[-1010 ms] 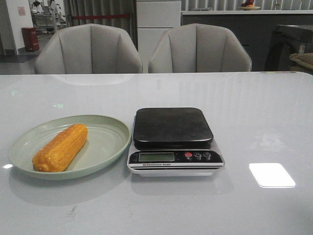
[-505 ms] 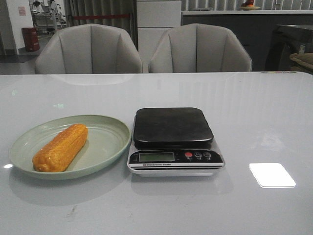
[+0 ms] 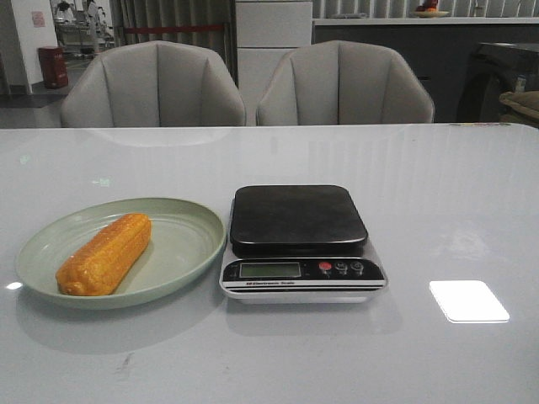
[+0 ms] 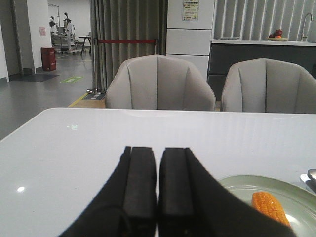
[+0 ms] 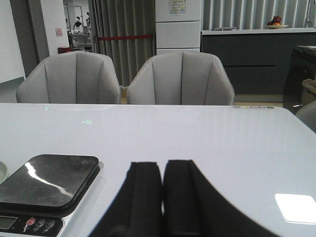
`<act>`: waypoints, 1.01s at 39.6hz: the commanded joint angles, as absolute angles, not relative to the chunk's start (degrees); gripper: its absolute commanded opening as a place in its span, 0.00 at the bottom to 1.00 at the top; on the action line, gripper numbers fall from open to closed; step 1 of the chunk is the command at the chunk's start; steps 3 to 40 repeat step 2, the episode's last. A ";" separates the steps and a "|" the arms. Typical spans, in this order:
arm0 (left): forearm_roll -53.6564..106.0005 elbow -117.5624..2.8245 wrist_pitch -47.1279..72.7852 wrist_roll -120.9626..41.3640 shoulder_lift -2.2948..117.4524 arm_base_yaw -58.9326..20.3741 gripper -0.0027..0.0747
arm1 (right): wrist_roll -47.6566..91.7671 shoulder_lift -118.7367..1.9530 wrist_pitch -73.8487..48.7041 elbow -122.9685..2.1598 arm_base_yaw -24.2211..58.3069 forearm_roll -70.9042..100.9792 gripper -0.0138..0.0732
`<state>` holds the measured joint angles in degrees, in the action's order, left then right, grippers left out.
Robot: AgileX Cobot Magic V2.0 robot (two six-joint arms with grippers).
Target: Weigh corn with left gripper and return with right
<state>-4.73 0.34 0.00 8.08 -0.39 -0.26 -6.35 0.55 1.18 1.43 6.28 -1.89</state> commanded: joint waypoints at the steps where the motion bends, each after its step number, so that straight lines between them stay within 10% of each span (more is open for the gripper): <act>1: -4.74 2.12 -4.59 8.32 -1.46 -0.48 0.18 | -5.78 1.66 5.69 2.07 5.91 -2.24 0.35; 40: -4.74 2.12 -4.59 8.32 -1.46 -0.48 0.18 | -5.78 1.66 5.69 2.07 5.91 -2.24 0.35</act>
